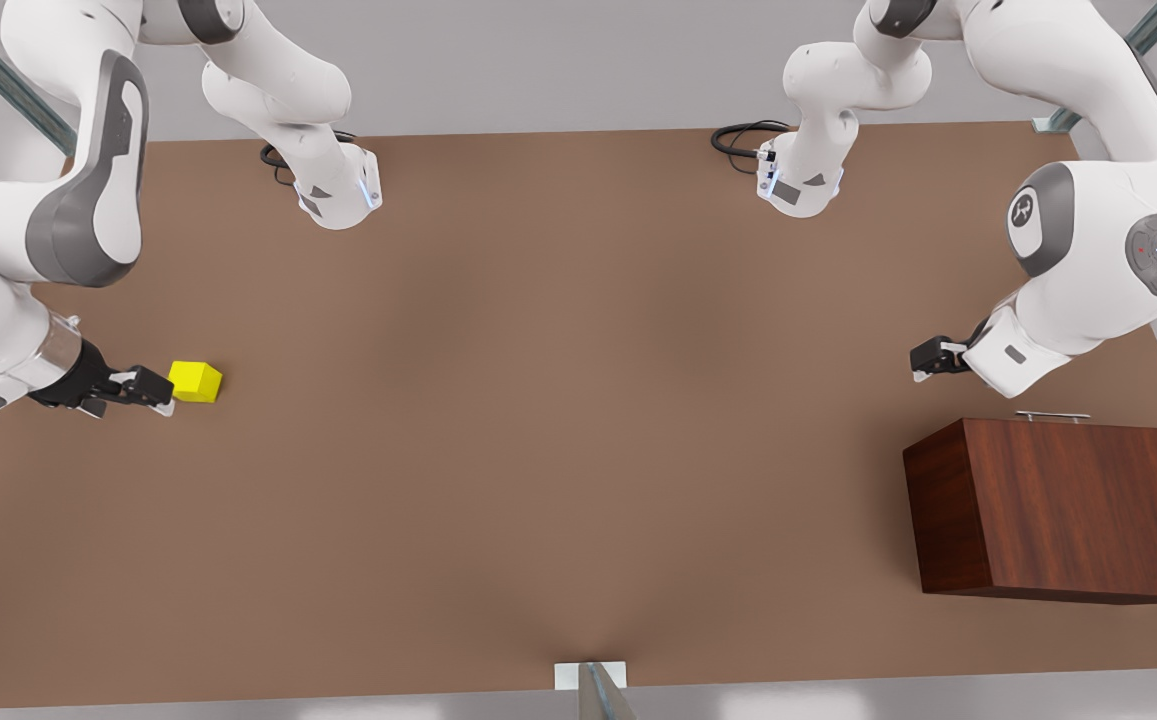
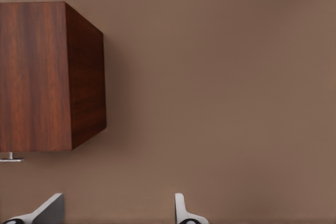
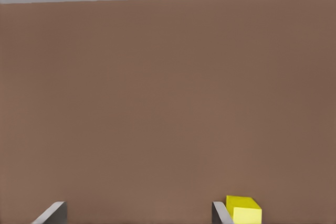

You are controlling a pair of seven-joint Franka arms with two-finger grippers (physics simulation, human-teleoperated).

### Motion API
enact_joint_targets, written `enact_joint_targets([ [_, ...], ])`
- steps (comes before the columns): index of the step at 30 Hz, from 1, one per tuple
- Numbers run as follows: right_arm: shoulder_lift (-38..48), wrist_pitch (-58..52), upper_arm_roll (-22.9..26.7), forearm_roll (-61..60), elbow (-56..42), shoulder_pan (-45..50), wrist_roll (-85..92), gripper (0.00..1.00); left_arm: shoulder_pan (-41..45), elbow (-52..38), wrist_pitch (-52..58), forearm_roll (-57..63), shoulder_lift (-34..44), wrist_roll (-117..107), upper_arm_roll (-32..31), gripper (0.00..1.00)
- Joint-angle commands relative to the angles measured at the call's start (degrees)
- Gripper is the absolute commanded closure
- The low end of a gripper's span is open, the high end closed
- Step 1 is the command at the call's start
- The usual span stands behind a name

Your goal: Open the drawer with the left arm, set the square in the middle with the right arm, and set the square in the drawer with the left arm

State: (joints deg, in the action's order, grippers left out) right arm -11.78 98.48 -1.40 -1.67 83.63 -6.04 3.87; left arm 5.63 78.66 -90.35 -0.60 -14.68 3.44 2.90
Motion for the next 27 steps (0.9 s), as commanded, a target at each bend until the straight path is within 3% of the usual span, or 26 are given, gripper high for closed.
enact_joint_targets([
  [1,0.0,0.0,0.0,0.0,0.0,0.0,0.0,0.00,0.0,0.0,0.0,0.0,0.0,-0.1,0.0,0.00],
  [3,0.0,-0.2,0.0,0.0,-0.1,0.0,0.0,0.00,-0.1,2.9,-0.8,0.0,1.4,-7.5,0.0,0.00],
  [6,-2.3,0.2,0.3,3.7,-0.1,-1.6,0.0,0.00,-0.5,18.8,-14.6,-0.1,10.5,-27.1,0.6,0.00],
  [9,-5.4,1.9,0.3,3.8,0.4,-7.8,0.9,0.00,-1.6,24.5,-22.5,-0.1,12.1,-46.9,0.9,0.00],
  [11,-3.7,3.6,0.3,3.7,6.0,-10.1,2.5,0.00,-1.7,31.2,-30.6,-0.1,14.8,-56.2,2.9,0.00],
  [16,-0.3,16.2,0.4,3.8,23.9,-15.5,5.7,0.00,-4.6,39.4,-42.4,-0.2,14.9,-58.3,5.5,0.00],
  [22,-8.3,33.5,3.6,4.9,32.1,-17.8,8.2,0.00,-6.0,44.9,-49.0,-1.6,14.4,-58.5,9.1,0.00],
  [27,-8.9,36.6,3.5,4.2,35.9,-17.5,7.5,0.00,-7.4,50.4,-55.5,-6.3,14.7,-58.5,10.5,0.00],
])
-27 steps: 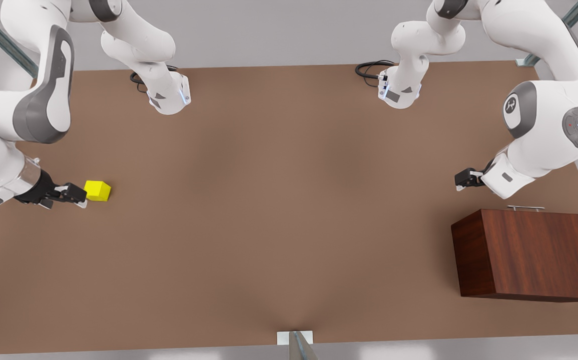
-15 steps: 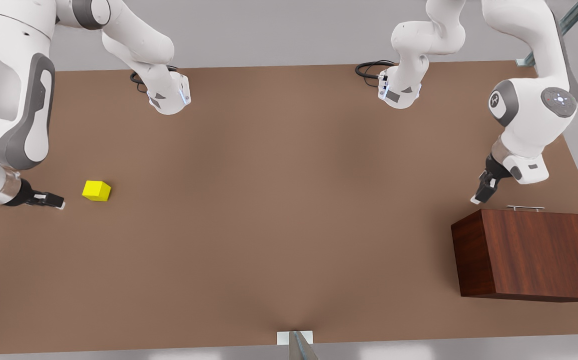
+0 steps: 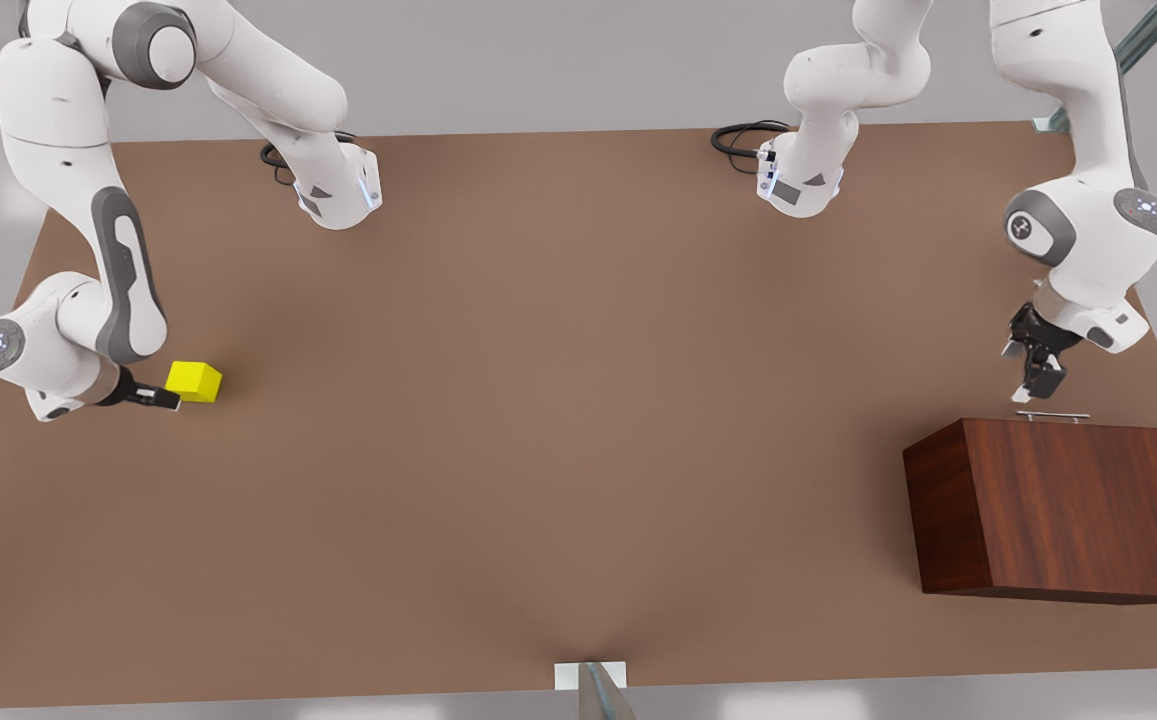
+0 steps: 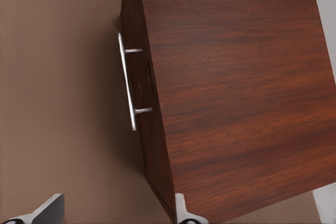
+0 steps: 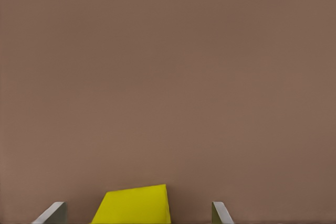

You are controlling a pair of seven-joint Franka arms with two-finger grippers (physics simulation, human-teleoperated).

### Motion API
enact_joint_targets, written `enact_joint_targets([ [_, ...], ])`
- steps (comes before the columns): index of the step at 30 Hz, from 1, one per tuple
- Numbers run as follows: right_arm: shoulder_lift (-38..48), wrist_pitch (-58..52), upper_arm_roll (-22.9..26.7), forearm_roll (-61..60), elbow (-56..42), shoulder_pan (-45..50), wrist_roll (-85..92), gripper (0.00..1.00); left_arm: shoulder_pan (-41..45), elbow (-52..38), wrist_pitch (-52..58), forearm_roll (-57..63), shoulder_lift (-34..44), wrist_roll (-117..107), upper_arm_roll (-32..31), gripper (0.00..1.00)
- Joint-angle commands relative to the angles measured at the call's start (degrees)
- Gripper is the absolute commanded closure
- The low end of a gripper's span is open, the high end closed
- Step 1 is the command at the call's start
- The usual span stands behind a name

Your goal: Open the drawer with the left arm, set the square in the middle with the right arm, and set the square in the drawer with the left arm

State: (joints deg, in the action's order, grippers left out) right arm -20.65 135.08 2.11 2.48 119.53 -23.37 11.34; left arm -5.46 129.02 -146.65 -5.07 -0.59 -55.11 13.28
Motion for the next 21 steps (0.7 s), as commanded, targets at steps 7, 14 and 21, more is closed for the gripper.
enact_joint_targets([
  [7,-1.4,0.0,-0.2,-0.3,0.6,1.5,0.1,0.00,0.5,-0.1,-4.3,-4.2,-4.6,0.3,0.2,0.00],
  [14,0.4,3.3,-0.3,-0.3,6.6,0.5,0.5,0.00,-1.9,-0.3,-7.2,-4.5,-7.5,1.0,1.4,0.00],
  [21,0.7,3.2,-0.4,-0.2,9.6,-0.4,2.9,0.00,-3.8,-1.5,-9.4,-5.5,-10.0,3.9,2.2,0.00],
])
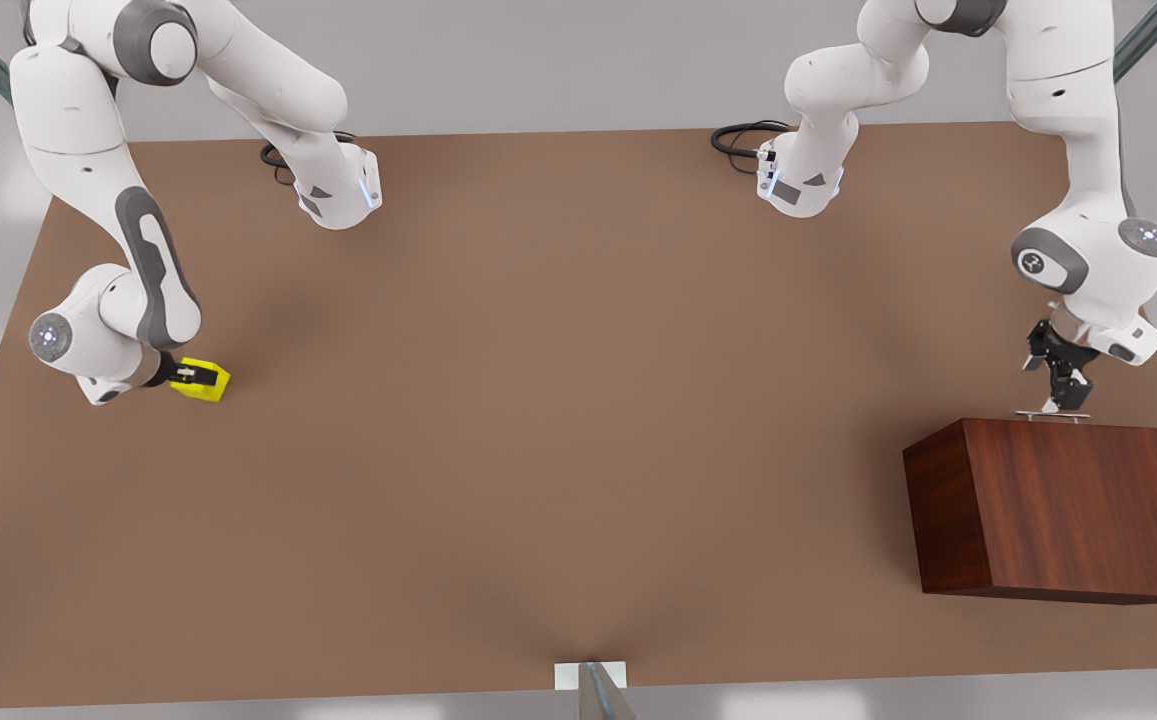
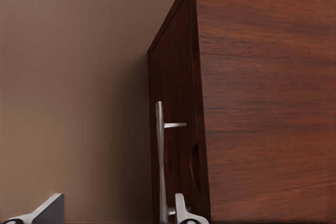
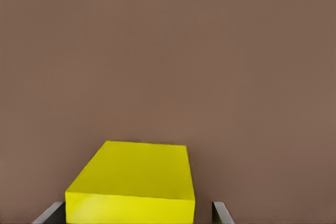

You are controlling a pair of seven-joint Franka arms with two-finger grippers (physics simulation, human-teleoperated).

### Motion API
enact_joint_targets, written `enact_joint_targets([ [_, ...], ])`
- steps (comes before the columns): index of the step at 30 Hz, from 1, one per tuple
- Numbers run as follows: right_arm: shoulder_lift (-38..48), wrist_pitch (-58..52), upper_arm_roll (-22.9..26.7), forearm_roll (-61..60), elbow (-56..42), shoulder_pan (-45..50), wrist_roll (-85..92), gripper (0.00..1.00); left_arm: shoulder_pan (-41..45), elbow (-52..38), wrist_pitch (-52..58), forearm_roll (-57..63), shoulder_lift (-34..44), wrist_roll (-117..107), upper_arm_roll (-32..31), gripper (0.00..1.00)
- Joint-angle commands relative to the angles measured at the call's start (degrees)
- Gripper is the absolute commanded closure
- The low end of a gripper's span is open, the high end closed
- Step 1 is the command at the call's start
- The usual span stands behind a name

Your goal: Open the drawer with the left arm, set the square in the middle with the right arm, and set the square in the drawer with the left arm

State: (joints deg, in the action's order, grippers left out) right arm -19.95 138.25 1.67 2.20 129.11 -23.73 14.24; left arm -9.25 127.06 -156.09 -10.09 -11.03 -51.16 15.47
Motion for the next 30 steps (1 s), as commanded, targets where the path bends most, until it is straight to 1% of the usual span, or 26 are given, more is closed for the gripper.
enact_joint_targets([
  [1,-0.1,0.0,0.0,0.0,0.1,0.0,0.0,0.00,-0.2,-0.1,0.0,-0.5,-0.1,0.0,0.0,0.00],
  [4,0.3,0.2,0.0,0.0,1.9,0.0,-0.1,0.00,-0.8,-0.1,-1.6,-0.5,-1.3,0.0,0.0,0.00],
  [5,0.3,0.2,0.0,0.0,2.0,-0.1,-0.1,0.05,-0.9,-0.6,-1.9,-0.4,-1.7,0.0,0.0,0.00],
  [7,0.4,0.2,0.0,0.0,1.8,-0.1,-0.1,0.31,-1.0,-0.6,-2.3,-0.4,-2.6,0.0,0.0,0.00],
  [11,-0.1,2.7,0.0,0.0,1.1,-0.1,-0.1,0.31,-1.1,-0.9,-2.5,-0.5,-3.5,0.0,0.0,0.00],
  [14,0.0,2.5,0.0,0.0,1.4,0.0,-0.2,0.34,-1.2,-1.0,-2.5,-0.4,-3.7,0.0,-0.1,0.00],
  [16,0.3,2.3,0.0,0.0,1.2,0.0,-0.3,0.34,-1.2,-1.0,-2.5,-0.4,-3.8,0.0,-0.1,0.00],
  [19,2.8,0.4,-1.6,0.0,1.1,1.0,-2.0,0.34,-1.1,-0.9,-2.3,-0.8,-4.1,0.0,-0.1,0.00],
  [21,3.3,-0.8,-6.5,-0.1,0.0,1.0,-7.4,0.34,-1.7,-0.8,-1.8,-0.9,-4.0,0.0,-0.1,0.00],
  [22,3.2,-0.8,-10.2,-0.1,-0.9,1.1,-12.2,0.34,-1.8,-0.6,-1.8,-0.8,-4.0,0.0,0.0,0.00],
  [23,2.6,-0.9,-16.3,-0.1,-2.8,1.3,-21.6,0.34,-1.9,-0.5,-1.6,-0.8,-3.8,0.0,0.0,0.00],
  [25,1.2,-0.9,-19.4,-0.1,-5.9,6.8,-34.3,0.34,-2.4,-0.3,-1.4,-0.7,-3.6,0.0,0.0,0.00],
  [27,-0.3,-1.1,-28.0,-0.1,-9.1,7.0,-48.2,0.33,-2.4,-0.1,2.2,-0.7,-2.0,0.0,0.5,0.00],
  [28,-1.1,-1.7,-30.1,-0.1,-10.4,8.1,-53.2,0.33,-2.4,0.0,2.8,-0.7,-2.0,0.0,0.6,0.00],
  [29,-2.2,-1.8,-30.1,-0.1,-13.6,14.1,-62.8,0.33,-2.4,1.1,2.7,-0.7,-1.5,0.0,0.6,0.00],
  [30,-4.0,-1.8,-30.1,-0.2,-16.9,17.9,-68.7,0.33,-2.4,1.4,2.8,-0.7,-1.2,0.0,1.3,0.00],
])
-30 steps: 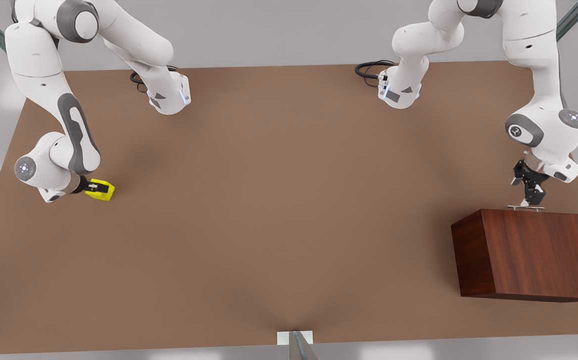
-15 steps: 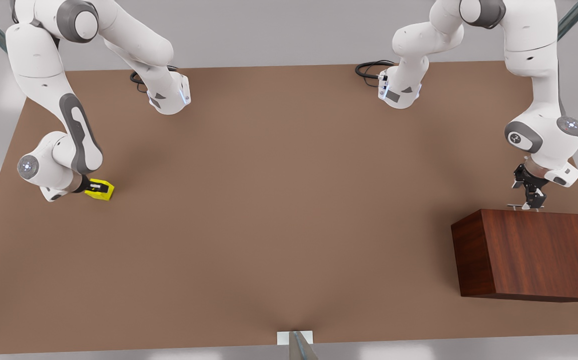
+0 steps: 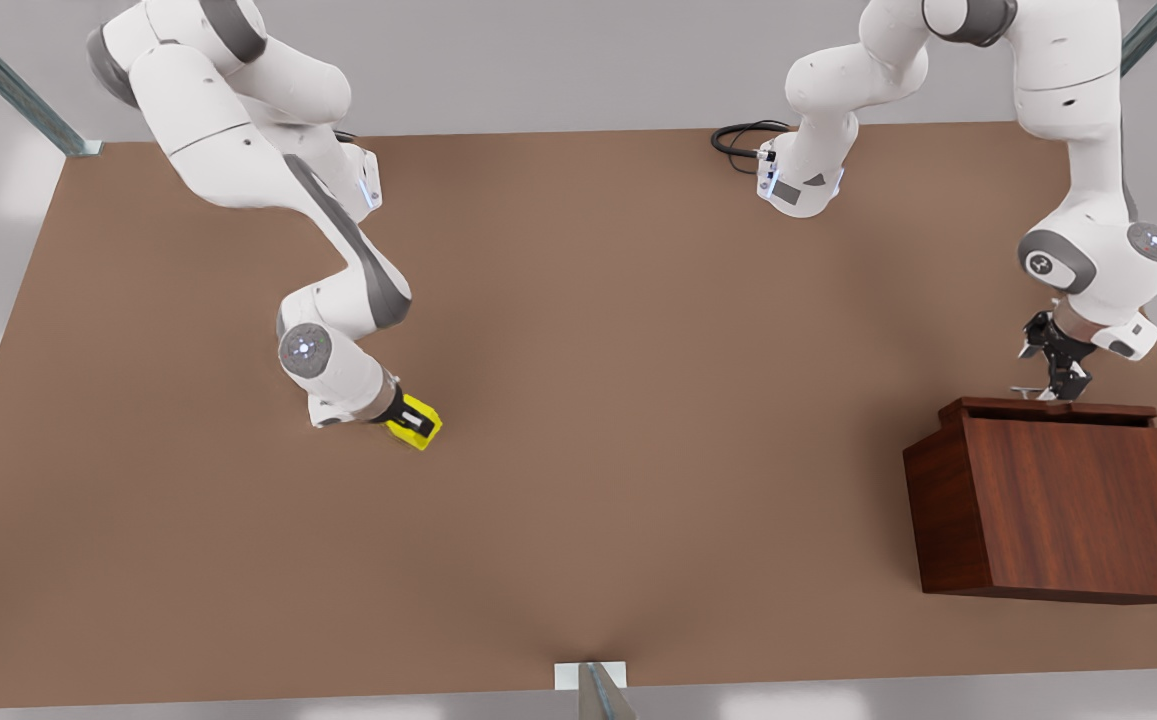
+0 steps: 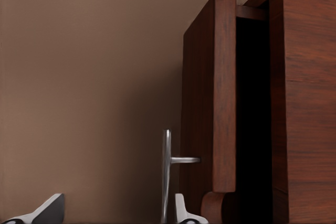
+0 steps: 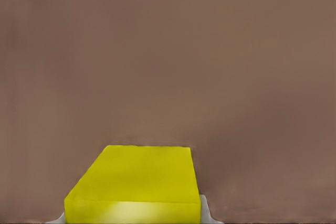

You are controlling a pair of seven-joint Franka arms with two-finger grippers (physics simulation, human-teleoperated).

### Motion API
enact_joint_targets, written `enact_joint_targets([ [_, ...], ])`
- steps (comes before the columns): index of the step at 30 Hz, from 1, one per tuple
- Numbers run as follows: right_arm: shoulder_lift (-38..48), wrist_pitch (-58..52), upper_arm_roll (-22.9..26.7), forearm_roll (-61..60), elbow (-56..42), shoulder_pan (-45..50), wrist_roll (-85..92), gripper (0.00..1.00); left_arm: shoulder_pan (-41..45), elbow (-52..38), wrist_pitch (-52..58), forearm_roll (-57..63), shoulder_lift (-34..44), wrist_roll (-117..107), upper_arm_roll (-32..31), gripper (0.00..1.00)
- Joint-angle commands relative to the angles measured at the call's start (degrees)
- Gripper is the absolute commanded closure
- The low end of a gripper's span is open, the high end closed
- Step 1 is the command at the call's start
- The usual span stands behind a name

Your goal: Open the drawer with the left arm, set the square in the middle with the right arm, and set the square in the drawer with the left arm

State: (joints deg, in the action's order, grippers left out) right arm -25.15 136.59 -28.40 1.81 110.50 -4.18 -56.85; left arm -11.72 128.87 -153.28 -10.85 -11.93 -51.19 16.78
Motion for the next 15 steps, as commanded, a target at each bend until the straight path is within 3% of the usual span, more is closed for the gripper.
enact_joint_targets([
  [1,-0.4,-0.1,0.0,0.1,-0.7,0.8,-1.0,0.33,0.1,0.1,0.0,0.0,0.1,0.0,0.0,0.00],
  [4,-10.1,-2.5,1.8,0.1,-14.2,11.2,-12.7,0.33,0.1,1.8,0.6,0.0,1.5,0.0,0.9,0.00],
  [5,-14.2,-2.6,7.0,0.0,-20.0,19.0,-17.1,0.33,0.1,3.4,0.6,0.0,2.8,0.0,1.4,0.00],
  [7,-19.3,-2.6,11.9,-2.2,-28.4,28.1,-22.9,0.33,0.1,5.6,0.7,0.0,5.0,0.0,1.9,0.00],
  [10,-21.5,-1.8,18.6,-5.7,-31.8,38.9,-29.0,0.33,0.2,8.8,0.7,0.0,7.4,0.0,2.9,0.00],
  [15,-28.5,-0.8,22.8,-7.5,-41.2,50.3,-38.5,0.33,0.3,14.6,1.2,0.2,12.9,0.0,6.0,0.00],
])
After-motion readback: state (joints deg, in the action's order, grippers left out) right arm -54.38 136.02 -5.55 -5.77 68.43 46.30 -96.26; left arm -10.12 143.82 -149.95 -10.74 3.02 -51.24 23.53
